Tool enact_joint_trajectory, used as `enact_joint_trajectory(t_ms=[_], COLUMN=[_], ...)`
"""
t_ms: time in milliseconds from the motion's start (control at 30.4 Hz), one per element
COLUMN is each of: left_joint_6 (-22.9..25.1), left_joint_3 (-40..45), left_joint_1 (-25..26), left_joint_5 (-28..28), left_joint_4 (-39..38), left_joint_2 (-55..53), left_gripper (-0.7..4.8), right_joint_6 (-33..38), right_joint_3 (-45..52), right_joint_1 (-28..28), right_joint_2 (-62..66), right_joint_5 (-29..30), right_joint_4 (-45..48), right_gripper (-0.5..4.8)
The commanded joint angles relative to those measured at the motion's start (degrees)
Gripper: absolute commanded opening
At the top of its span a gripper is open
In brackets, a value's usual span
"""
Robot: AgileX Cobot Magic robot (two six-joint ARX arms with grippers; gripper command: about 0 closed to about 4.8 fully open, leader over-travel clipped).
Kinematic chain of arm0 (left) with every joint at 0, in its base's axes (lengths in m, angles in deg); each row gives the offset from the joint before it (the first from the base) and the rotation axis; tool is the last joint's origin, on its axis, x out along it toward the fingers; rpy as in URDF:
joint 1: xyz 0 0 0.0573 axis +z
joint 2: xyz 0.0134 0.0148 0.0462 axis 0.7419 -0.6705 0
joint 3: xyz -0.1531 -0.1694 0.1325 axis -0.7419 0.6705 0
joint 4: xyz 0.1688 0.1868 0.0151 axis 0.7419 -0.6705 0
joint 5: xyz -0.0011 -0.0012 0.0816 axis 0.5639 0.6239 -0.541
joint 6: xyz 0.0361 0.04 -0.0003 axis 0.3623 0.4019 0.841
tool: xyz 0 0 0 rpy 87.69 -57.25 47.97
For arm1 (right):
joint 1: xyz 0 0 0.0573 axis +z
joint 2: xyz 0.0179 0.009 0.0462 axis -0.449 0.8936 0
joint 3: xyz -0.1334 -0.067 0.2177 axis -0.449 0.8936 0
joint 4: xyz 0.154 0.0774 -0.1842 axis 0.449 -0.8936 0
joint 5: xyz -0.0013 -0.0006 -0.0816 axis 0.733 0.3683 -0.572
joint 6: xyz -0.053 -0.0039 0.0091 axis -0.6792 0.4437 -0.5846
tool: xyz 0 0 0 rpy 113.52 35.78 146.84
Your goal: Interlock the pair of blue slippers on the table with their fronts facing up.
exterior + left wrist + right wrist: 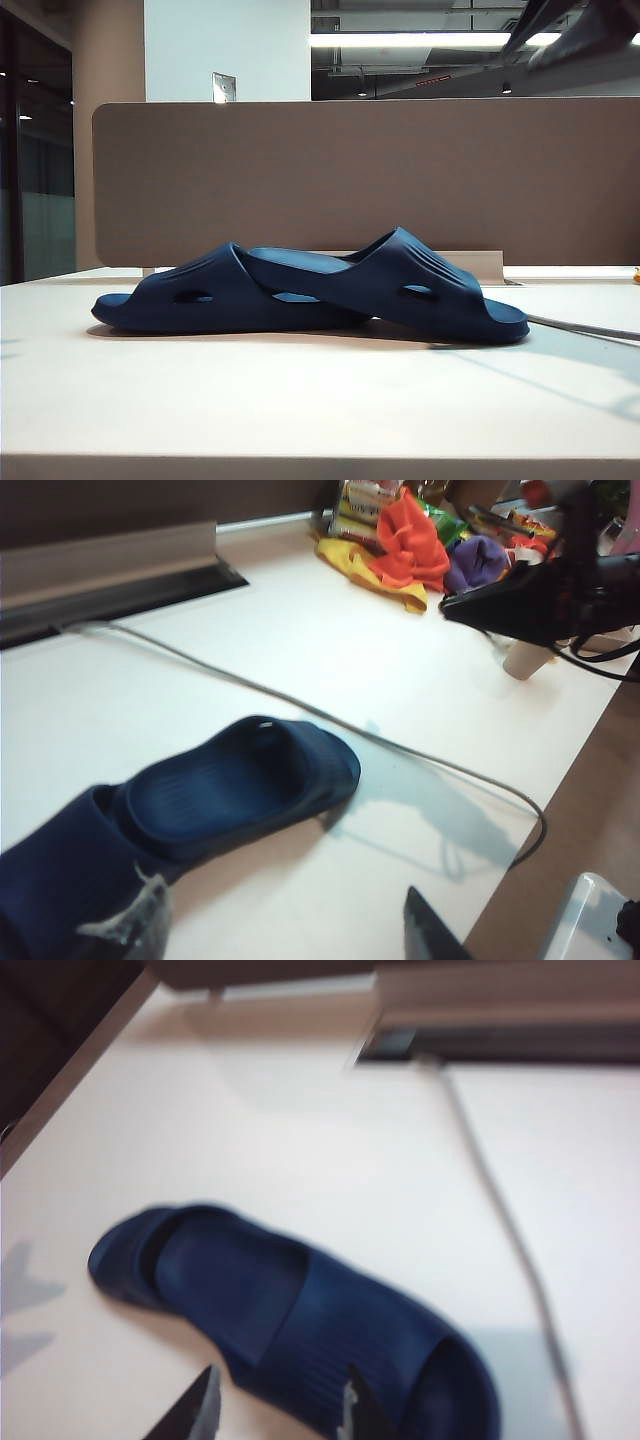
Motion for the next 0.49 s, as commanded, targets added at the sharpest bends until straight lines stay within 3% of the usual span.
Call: enact_joint_trajectory(t_ms=[33, 329, 494], left_joint_6=[0.02, -0.44, -1.46], left_joint_3=[1.51, 4.44, 4.52], left_joint_1=[-0.04, -0.04, -0.04], left_joint_5=[0.07, 0.15, 1.64], left_joint_4=[1.25, 3.32, 3.58], left_joint_2=[0.04, -2.8, -7.21], left_gripper=[2.99, 2.99, 2.99], right_joint_6=[0.17, 1.25, 1.36], right_joint_3=[-0.24, 0.61, 2.16], right_joint_1=[-0.07, -0.76, -0.81], right_joint_2=[2.1, 8.9, 13.22], right_joint_5=[3.13, 11.74, 14.56], right_joint_4=[0.0, -0.72, -0.72], right_gripper=[1.57, 1.59, 1.86])
